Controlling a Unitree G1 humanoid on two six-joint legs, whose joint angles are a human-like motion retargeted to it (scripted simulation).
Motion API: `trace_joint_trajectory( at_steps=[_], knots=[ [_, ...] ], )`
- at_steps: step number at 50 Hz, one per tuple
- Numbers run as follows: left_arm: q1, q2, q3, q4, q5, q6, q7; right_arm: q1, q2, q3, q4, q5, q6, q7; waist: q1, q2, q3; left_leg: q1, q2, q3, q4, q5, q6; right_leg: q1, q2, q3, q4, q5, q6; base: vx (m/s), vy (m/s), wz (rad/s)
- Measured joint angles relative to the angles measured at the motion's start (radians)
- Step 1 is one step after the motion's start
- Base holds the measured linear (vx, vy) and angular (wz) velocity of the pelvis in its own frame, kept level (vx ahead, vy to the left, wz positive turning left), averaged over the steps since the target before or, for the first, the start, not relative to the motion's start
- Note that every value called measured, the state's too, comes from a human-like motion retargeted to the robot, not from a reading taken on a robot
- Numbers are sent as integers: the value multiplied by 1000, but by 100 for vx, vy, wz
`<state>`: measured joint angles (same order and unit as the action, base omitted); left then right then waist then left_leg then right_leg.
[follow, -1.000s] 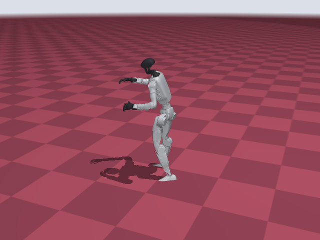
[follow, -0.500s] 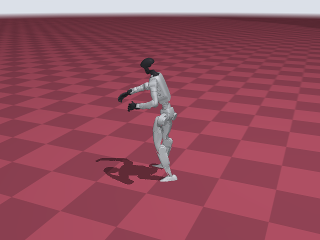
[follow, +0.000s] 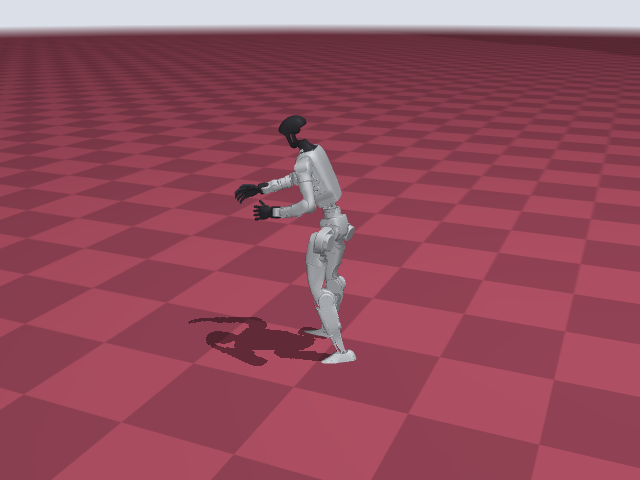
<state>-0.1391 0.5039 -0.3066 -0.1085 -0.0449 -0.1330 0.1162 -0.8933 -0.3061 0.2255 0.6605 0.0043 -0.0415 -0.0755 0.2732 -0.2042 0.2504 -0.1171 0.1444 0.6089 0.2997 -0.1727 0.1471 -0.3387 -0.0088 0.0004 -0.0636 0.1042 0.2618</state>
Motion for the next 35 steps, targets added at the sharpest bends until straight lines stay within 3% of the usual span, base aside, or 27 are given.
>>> trace_joint_trajectory(
  at_steps=[16, 35],
  knots=[
    [26, -75, 13, 78, -277, -65, 111, 67, 40, -18, 6, 61, -50, -165, 13, -8, 28, 53, -39, 0, -81, 46, -5, 16, -12, 7, 1, -19, 0, 0, 0, 0],
    [22, -88, -34, 116, -459, -102, 118, 47, 31, -92, 266, 227, -87, -267, 29, 13, 76, 69, -73, -37, -187, 118, -4, 1, -27, 8, 2, -37, 0, 0, 0, 0]
  ],
)
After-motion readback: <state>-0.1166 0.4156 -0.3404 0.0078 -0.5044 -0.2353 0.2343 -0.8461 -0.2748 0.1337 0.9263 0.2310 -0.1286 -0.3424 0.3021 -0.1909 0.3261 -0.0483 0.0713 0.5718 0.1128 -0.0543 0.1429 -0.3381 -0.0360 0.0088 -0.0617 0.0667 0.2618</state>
